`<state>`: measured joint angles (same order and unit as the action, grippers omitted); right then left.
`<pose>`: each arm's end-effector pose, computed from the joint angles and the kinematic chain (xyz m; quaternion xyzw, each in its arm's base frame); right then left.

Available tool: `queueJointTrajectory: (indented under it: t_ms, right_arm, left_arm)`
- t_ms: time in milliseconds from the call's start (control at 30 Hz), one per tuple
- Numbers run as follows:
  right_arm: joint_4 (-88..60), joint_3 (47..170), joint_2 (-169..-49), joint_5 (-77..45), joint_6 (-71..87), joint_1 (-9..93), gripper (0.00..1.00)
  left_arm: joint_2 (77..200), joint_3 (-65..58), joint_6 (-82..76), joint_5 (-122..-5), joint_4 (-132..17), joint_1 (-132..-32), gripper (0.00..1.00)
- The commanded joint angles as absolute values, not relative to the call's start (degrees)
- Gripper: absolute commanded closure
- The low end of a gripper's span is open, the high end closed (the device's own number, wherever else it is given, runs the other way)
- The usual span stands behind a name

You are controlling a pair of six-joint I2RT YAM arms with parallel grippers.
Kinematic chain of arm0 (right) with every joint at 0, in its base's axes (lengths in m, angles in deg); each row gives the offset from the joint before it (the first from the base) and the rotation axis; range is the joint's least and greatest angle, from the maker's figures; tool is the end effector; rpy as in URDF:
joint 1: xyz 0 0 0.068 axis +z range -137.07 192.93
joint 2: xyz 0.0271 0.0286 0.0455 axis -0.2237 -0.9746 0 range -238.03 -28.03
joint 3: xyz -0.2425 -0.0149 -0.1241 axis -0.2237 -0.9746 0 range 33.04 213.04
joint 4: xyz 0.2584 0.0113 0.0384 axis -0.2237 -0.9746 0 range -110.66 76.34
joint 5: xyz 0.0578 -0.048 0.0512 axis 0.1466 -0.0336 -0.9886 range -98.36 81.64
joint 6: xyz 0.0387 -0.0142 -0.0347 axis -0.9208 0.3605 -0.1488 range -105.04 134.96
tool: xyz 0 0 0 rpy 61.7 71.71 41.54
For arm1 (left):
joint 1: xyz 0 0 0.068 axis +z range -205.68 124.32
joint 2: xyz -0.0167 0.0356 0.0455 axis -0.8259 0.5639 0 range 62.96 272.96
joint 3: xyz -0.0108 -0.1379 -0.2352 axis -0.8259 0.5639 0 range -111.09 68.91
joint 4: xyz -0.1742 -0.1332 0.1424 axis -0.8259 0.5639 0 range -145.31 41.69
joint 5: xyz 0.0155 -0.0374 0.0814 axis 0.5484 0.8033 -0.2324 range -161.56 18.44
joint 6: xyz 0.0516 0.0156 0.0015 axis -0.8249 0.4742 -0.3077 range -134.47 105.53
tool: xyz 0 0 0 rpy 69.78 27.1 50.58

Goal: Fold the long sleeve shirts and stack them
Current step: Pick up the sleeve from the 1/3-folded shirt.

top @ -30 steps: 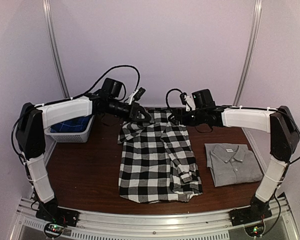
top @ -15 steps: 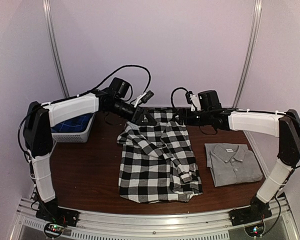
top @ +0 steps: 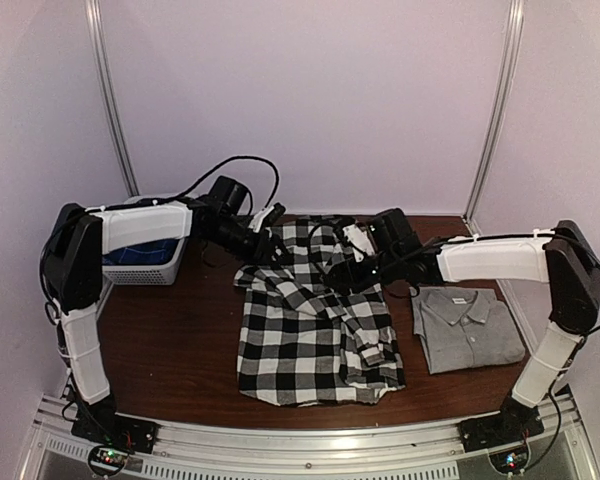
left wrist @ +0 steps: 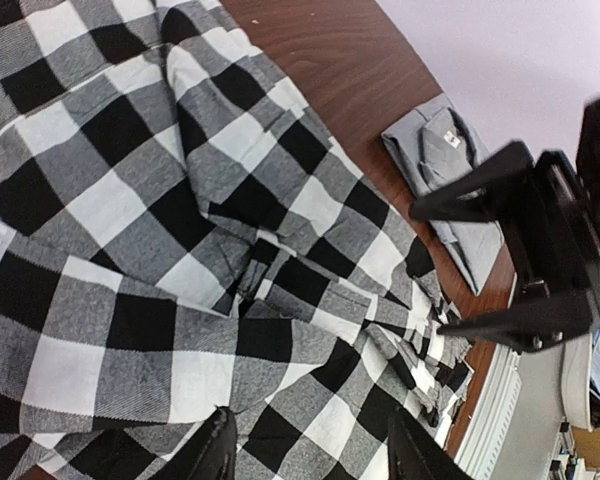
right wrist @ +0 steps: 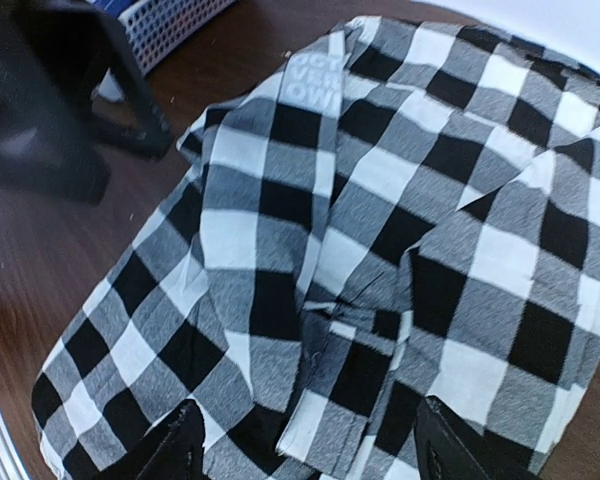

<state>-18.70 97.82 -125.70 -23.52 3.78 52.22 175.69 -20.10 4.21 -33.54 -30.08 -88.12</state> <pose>0.2874 0.2474 0.2260 -0.2725 0.8499 0.2927 0.3430 0.3573 -0.2533 0.2365 0.2195 0.8654 -0.4182 0.1675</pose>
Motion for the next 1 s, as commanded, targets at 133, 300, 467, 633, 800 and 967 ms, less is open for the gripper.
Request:
queueJointTrajectory:
  t_ms: [133,300,467,633,800,967]
  right_arm:
    - [-18.63,95.44,-131.01,-17.66,8.54,56.63,0.28]
    - [-17.29,96.74,-134.44,-17.07,9.42,58.25,0.29]
    - [-17.82,98.96,-137.82,-14.88,10.42,59.87,0.30]
    - [-17.80,99.96,-139.08,-12.55,10.41,60.98,0.33]
    - [-19.76,101.91,-139.35,-10.71,9.64,61.09,0.57]
    - [-25.68,106.51,-137.86,-12.45,8.65,61.05,1.00]
  left_arm:
    - [168.73,-12.43,12.52,-37.57,-38.04,-83.54,0.49]
    - [168.18,-11.28,13.22,-38.13,-38.26,-82.45,0.49]
    - [167.71,-10.50,13.22,-38.12,-38.25,-81.64,0.49]
    - [167.64,-10.04,13.06,-37.79,-38.19,-81.09,0.49]
    - [167.53,-9.77,12.91,-37.72,-38.21,-80.64,0.49]
    - [167.14,-9.67,12.45,-38.08,-37.95,-80.55,0.49]
